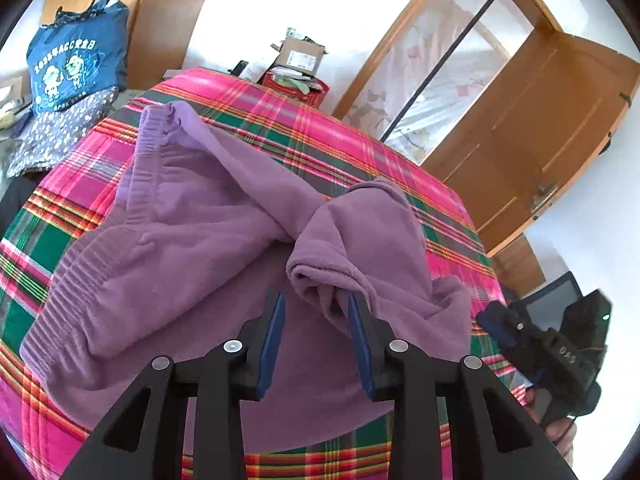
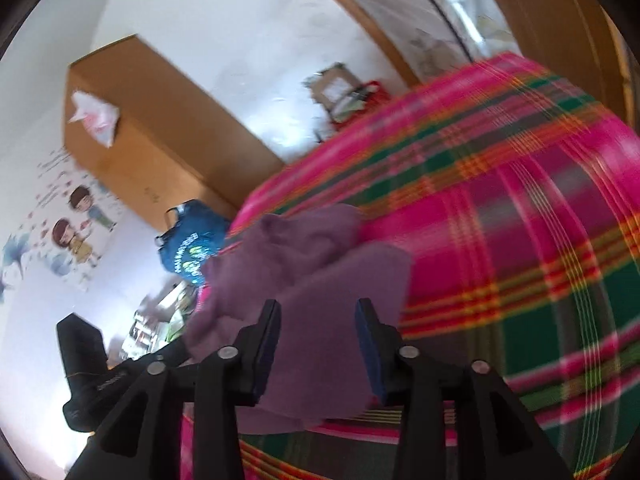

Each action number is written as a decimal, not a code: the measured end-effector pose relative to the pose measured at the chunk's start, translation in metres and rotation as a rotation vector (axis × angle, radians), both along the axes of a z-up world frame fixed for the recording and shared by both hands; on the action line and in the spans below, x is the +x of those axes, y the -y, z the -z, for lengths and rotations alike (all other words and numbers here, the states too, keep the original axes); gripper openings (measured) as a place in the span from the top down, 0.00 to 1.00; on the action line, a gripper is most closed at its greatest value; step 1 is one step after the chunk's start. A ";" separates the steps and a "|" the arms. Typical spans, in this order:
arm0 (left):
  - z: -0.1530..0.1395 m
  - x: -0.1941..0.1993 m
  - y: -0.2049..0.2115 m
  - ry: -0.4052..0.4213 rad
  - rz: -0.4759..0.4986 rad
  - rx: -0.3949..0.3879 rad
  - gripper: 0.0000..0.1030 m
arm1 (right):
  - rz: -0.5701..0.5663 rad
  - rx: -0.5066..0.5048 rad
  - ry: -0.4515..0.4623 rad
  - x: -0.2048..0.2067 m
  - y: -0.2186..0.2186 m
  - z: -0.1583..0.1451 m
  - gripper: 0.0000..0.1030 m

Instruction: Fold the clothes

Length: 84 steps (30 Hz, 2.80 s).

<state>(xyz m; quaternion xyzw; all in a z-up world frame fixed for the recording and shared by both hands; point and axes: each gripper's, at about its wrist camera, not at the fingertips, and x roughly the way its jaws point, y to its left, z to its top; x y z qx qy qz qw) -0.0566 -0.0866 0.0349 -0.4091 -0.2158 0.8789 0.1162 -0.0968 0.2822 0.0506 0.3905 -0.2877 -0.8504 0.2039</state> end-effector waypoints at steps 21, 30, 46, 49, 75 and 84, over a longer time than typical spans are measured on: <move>0.003 -0.010 -0.023 0.017 0.034 -0.017 0.67 | -0.053 -0.179 0.021 -0.027 0.005 0.030 0.78; -0.009 -0.010 -0.038 -0.017 0.074 -0.015 0.66 | 0.004 -0.140 -0.096 -0.006 -0.020 -0.010 0.81; -0.019 -0.019 -0.107 -0.040 0.257 -0.030 0.66 | 0.214 -0.070 -0.184 0.024 -0.106 -0.044 0.82; -0.017 -0.021 -0.118 -0.032 0.281 -0.035 0.66 | 0.238 -0.070 -0.182 0.026 -0.116 -0.043 0.82; 0.016 -0.024 -0.143 0.060 0.373 -0.094 0.66 | 0.561 0.155 -0.121 0.040 -0.208 -0.032 0.82; 0.024 -0.021 -0.105 0.094 0.292 -0.114 0.66 | 0.624 0.201 -0.108 0.042 -0.221 -0.033 0.82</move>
